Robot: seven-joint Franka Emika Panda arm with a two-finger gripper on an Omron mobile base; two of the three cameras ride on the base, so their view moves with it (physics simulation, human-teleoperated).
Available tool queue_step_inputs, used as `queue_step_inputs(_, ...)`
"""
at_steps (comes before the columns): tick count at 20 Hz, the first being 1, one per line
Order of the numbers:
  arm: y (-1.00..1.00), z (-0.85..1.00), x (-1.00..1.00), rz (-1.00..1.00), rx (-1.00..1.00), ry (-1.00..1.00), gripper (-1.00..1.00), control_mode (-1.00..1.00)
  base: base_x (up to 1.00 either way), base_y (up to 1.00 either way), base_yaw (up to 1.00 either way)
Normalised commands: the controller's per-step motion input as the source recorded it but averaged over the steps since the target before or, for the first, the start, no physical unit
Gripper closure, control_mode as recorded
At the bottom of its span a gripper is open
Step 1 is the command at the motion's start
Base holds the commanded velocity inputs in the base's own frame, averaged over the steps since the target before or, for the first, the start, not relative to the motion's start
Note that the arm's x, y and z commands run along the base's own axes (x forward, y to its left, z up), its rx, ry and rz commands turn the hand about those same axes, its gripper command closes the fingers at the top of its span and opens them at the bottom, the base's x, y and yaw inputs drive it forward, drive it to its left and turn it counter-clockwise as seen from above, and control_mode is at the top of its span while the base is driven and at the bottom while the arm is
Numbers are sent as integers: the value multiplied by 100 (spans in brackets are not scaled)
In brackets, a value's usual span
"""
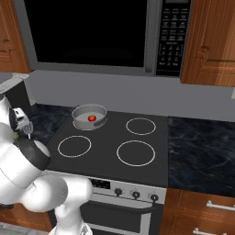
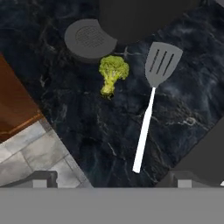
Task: Put the tomato and broccoli in the pot. Retrieve the spatula and lightly stir the vegetables in the pot.
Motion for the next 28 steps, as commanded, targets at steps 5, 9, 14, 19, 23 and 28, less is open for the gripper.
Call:
queue_step_inputs(5, 57, -4, -68, 25, 3, 0, -100, -100, 0, 0, 0)
queue_step_inputs(9, 32, 0, 7, 0, 7, 0, -100, -100, 0, 0, 0)
queue_step_inputs(14, 31, 0, 57, -14, 0, 8, -100, -100, 0, 0, 0)
queue_step_inputs(19, 21, -2, 39, -18, 1, 1, -100, -100, 0, 0, 0)
queue_step_inputs(23, -9, -33, -1, -6, 2, -7, -100, -100, 0, 0, 0)
queue_step_inputs(28, -2, -39, 5, 0, 0, -3, -100, -100, 0, 0, 0)
